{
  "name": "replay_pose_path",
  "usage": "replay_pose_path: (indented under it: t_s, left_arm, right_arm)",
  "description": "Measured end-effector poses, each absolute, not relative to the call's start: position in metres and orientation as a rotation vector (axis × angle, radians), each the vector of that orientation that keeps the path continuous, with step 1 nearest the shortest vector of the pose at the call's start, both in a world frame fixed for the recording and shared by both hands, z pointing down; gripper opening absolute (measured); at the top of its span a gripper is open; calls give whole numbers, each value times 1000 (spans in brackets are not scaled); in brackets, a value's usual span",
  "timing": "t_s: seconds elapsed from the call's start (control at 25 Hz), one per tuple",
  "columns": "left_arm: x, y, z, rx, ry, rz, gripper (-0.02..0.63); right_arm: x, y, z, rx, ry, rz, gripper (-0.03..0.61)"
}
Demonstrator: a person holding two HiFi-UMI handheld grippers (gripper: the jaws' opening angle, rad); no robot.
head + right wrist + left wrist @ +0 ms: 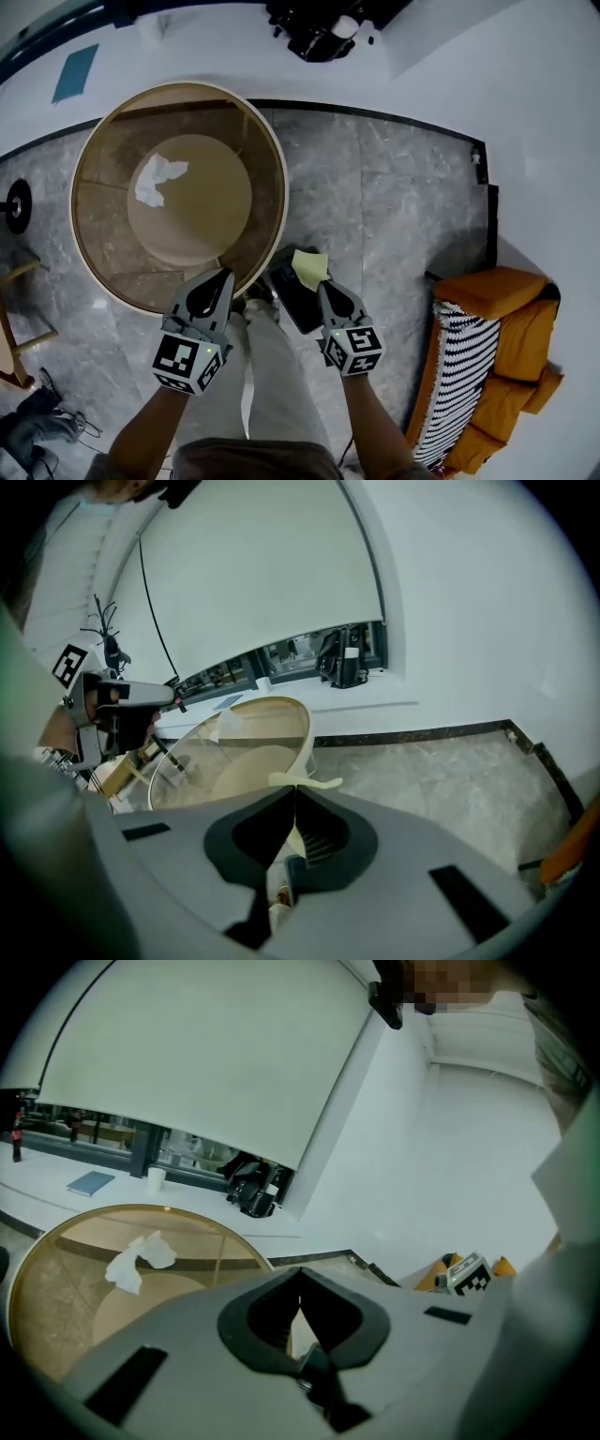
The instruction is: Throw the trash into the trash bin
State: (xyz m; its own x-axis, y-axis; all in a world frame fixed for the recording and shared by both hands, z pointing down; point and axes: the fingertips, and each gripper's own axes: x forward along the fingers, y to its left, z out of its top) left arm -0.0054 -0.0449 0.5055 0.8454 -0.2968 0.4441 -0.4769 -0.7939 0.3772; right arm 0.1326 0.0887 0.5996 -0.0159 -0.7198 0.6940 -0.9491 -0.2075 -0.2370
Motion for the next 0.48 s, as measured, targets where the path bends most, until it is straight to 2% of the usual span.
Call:
replay_pose_path:
  t_s: [0.48]
  left_arm:
    - [74,13,509,2625,-332,581,18]
  right_arm:
    - [171,169,616,2132,-1604,1149,23]
